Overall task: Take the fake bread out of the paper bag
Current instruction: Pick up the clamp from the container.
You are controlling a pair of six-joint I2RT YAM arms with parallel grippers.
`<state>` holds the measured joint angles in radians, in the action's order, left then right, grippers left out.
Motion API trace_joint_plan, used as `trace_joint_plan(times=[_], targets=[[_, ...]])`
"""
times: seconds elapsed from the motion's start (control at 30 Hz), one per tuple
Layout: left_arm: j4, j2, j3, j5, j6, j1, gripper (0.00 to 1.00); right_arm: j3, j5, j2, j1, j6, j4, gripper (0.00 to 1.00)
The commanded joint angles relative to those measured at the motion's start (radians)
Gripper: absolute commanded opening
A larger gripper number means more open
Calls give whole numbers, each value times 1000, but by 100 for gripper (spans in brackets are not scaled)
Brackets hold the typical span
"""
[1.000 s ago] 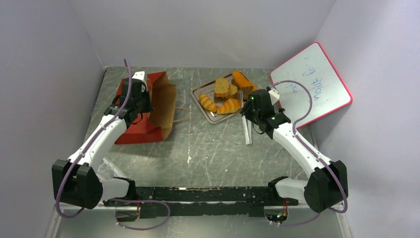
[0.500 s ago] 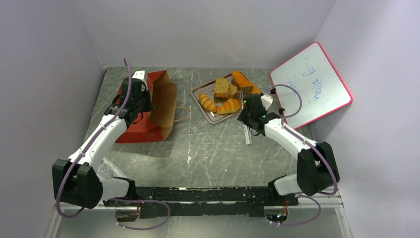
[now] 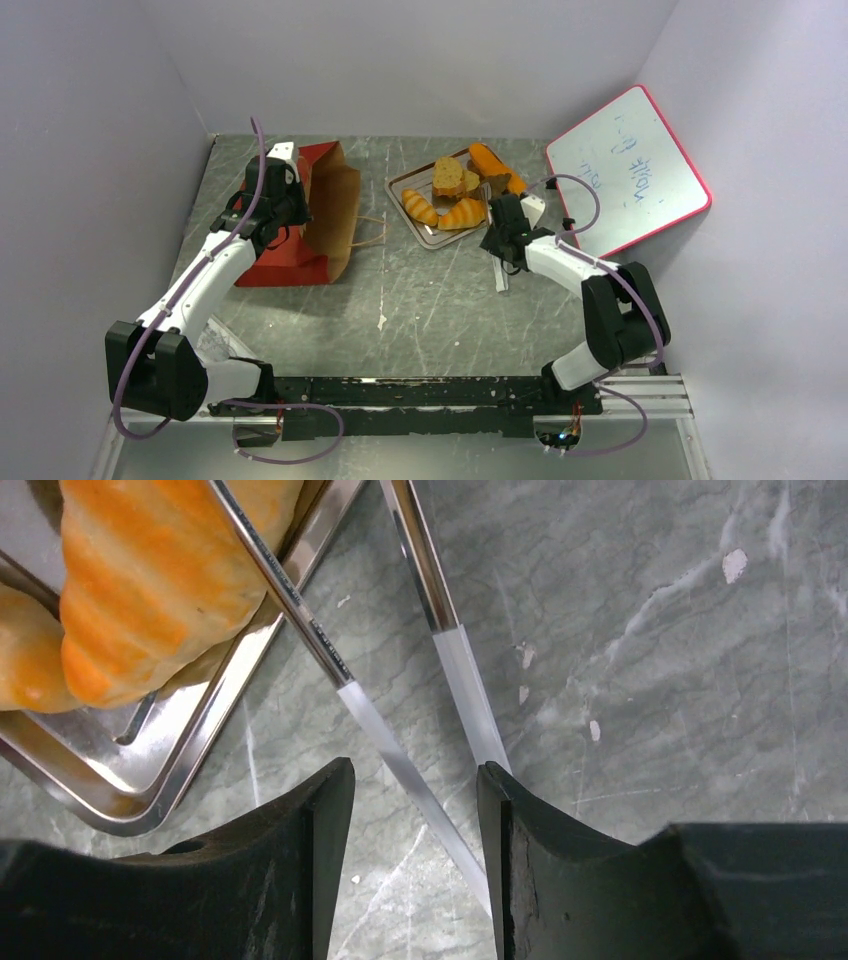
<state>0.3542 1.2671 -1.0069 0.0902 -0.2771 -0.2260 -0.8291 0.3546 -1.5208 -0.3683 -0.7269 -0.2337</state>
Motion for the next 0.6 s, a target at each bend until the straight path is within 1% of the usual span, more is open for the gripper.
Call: trace_joint_plan(times=[0.0,0.1,0.33,0.4,0.57], targets=[[-44,-3,5,-28,5,7,7,18,0,-31,20,28,59,51],[-44,-2,8,-27,5,8,7,28,-12,-40,23,35,78,48],[-44,3,8,-23,0,8,7,53,-33,-36,24,51,111,31],[-45,6,9,-23,-2,8,7,60,-39,-33,24,57,117,28],[-49,7,17,-23,-4,8,7,81,-45,-14,25,72,130,13]])
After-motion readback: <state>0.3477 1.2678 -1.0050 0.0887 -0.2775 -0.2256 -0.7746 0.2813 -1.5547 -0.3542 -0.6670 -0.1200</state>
